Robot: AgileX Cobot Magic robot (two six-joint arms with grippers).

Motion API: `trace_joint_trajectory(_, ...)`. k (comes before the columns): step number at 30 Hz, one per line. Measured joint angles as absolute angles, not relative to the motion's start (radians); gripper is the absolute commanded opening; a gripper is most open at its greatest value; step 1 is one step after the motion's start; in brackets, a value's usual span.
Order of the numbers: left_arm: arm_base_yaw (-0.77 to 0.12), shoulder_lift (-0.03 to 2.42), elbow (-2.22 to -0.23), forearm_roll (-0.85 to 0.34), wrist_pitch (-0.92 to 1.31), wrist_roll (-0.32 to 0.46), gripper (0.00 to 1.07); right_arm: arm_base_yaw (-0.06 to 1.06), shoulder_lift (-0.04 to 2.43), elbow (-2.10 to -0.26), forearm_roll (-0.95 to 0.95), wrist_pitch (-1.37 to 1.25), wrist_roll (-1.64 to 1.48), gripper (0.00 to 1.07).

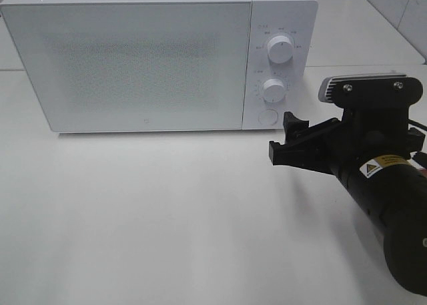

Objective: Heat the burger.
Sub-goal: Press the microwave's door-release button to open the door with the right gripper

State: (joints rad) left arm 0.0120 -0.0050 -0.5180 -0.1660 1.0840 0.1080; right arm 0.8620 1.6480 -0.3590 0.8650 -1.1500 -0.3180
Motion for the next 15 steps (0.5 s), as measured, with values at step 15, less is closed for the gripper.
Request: trace_joint_trajectory(15,0.012,-0.005,-0.518,-0.166,1.084,0.108,1.00,0.862,1.658,-0.362,0.861,-1.145,0.164,0.76)
